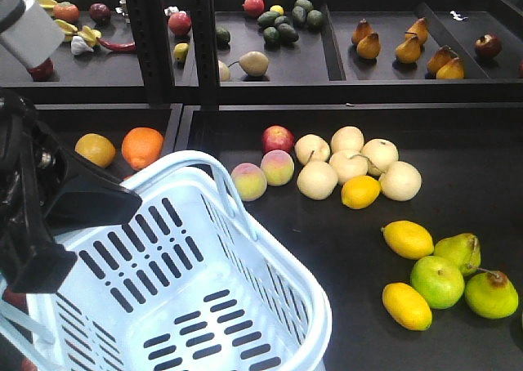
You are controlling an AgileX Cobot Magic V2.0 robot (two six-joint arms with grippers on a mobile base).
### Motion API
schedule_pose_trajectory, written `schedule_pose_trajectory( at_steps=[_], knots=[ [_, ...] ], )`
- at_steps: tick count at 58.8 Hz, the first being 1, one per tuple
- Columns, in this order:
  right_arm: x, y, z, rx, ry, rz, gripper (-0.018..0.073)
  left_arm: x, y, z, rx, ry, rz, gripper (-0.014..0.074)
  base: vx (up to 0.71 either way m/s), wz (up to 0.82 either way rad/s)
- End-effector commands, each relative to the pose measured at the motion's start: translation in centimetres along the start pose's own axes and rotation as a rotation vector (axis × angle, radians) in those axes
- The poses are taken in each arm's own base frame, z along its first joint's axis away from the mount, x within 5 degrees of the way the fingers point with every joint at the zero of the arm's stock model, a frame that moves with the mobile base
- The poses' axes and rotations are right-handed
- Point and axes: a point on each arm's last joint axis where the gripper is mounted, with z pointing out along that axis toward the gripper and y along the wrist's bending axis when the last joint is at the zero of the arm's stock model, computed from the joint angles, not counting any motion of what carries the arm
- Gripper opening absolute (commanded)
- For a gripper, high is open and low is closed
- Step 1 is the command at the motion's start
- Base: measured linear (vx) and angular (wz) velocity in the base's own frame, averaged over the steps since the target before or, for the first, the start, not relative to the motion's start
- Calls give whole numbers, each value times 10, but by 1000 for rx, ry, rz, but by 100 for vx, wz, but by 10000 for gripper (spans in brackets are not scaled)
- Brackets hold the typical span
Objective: Pick three apples into basket with both arms
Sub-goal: 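Hold the lifted basket with the left gripper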
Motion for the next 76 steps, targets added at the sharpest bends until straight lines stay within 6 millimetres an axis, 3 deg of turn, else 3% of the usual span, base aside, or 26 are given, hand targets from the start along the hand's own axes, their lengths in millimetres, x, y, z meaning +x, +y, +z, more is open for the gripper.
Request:
schedule_pose_trajectory(
  at_steps=[1, 76],
  knots=[
    [-4, 0, -1, -2, -74, -12, -8, -9, -5, -13, 8, -112, -7, -6, 0, 0],
    [-4, 0, -1, -2, -74, -12, -8, -9, -5, -13, 8, -112, -7, -6, 0, 0]
  ],
)
